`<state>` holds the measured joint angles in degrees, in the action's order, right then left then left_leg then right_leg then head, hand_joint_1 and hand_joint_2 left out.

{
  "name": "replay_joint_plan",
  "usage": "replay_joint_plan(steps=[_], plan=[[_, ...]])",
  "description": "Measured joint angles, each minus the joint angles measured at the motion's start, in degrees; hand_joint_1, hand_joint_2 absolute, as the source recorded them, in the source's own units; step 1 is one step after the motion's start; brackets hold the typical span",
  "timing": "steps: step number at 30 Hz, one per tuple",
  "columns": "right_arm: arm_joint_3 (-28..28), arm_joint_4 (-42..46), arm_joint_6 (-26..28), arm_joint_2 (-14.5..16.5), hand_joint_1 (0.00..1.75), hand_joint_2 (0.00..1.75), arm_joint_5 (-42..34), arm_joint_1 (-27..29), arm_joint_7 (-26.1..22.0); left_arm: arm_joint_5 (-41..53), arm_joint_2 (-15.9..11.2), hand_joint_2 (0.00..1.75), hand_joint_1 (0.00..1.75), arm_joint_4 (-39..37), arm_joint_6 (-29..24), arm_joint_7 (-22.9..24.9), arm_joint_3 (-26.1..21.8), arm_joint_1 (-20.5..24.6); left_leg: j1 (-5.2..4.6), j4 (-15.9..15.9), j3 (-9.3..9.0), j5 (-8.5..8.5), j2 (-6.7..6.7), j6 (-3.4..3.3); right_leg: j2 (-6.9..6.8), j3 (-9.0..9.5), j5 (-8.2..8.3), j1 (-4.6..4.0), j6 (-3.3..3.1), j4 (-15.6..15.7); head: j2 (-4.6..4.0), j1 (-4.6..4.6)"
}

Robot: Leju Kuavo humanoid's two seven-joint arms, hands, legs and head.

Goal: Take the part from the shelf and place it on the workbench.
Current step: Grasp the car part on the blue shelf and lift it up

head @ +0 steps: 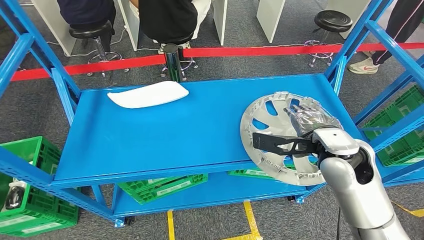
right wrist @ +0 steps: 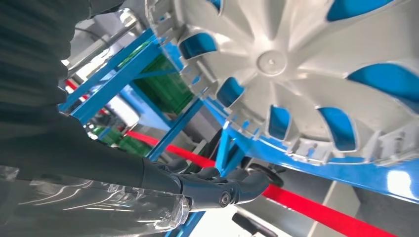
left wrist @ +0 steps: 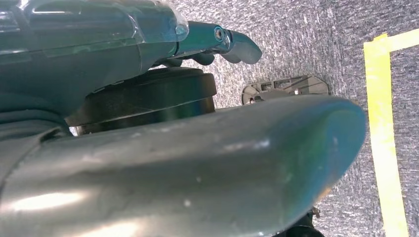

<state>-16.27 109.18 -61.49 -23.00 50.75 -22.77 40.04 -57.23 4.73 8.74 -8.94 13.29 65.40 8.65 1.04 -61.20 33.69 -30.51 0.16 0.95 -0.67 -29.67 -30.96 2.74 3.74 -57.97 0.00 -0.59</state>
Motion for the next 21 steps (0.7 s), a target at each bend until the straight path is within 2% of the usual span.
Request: replay_joint_plan(steps=[13,21], plan=[[0.5,0.0,-0.2,1.4,0.0,1.75,-5.3,3.4,0.0,-0.1,0.0,0.0,0.0,-0.1,0.0,0.4,0.0,0.1,0.0,0.0,-0.02,-0.04,0.27,-0.06,0.1,-0.02,0.0,0.0,0.0,0.0,0.0,-0.01],[-0.9,-1.0,3.7,2.6,0.0,1.75,-11.9,7.0,0.0,-0.1,0.0,0.0,0.0,-0.1,0.2,0.7,0.0,0.1,0.0,0.1,-0.02,-0.07,0.46,-0.11,0.12,-0.05,0.0,0.0,0.0,0.0,0.0,-0.01]])
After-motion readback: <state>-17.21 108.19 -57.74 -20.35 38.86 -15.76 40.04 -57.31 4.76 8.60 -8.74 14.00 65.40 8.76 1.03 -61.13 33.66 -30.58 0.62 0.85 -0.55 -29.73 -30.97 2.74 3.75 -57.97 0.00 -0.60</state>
